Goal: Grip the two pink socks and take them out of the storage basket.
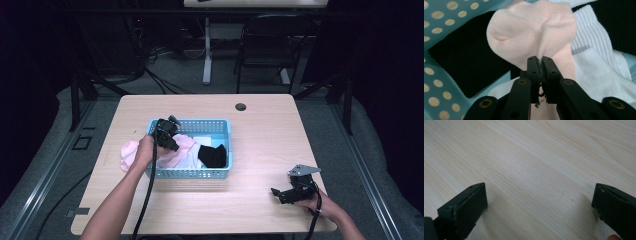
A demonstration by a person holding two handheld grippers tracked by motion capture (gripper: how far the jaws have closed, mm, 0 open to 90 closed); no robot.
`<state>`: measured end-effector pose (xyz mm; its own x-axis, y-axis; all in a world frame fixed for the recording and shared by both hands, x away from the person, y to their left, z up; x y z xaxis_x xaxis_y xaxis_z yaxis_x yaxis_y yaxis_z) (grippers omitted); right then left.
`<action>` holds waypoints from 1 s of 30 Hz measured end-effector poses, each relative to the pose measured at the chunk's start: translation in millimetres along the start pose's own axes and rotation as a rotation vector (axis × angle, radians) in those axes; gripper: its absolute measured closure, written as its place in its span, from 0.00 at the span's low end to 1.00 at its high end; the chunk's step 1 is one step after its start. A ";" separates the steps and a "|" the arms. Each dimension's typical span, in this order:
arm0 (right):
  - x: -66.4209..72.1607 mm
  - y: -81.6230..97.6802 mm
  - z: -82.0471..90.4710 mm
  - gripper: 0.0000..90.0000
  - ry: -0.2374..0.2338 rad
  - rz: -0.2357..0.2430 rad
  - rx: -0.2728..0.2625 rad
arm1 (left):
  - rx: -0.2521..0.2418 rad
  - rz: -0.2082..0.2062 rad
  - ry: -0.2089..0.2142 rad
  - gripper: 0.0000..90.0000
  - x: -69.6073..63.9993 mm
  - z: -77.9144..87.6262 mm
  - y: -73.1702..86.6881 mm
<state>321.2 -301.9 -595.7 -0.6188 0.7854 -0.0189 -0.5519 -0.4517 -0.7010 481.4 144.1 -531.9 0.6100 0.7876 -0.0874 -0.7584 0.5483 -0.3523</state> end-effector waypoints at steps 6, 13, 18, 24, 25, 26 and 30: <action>0.0 0.0 -0.1 0.00 -0.003 0.000 0.000 | -0.043 -0.002 0.002 0.96 -0.1 9.9 5.4; -0.1 0.0 -0.1 0.00 -0.002 0.000 0.000 | -0.128 -0.012 -0.014 0.96 0.5 35.9 8.6; -0.1 0.0 -0.1 0.00 -0.003 0.000 0.000 | -0.154 -0.026 -0.024 0.97 -1.0 48.8 7.8; -0.1 0.0 -0.1 0.00 -0.003 0.000 0.000 | -0.180 -0.043 -0.026 0.96 -3.9 62.2 5.2; -0.1 0.0 -0.1 0.00 -0.002 0.000 0.000 | -0.185 -0.047 -0.032 0.96 -4.9 64.2 4.8; -0.1 0.0 -0.1 0.00 -0.003 0.000 0.000 | -0.184 -0.050 -0.028 0.96 -5.4 65.5 4.5; -0.1 0.0 -0.1 0.00 -0.003 0.000 0.000 | -0.193 -0.058 -0.026 0.96 -7.1 70.0 3.9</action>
<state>321.3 -301.9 -595.8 -0.6204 0.7841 -0.0169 -0.5518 -0.4517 -0.7011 458.1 160.3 -467.4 0.6436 0.7644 -0.0382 -0.6621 0.5311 -0.5287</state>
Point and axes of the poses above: each handheld gripper's, and its own axes: z roughly backward along the jaws, y roughly out of its underside, x roughly to its left, the point moved 1 cm from there along -z, roughly forward along the jaws, and after that the axes turned 1 degree about z, right-handed, at the moved point
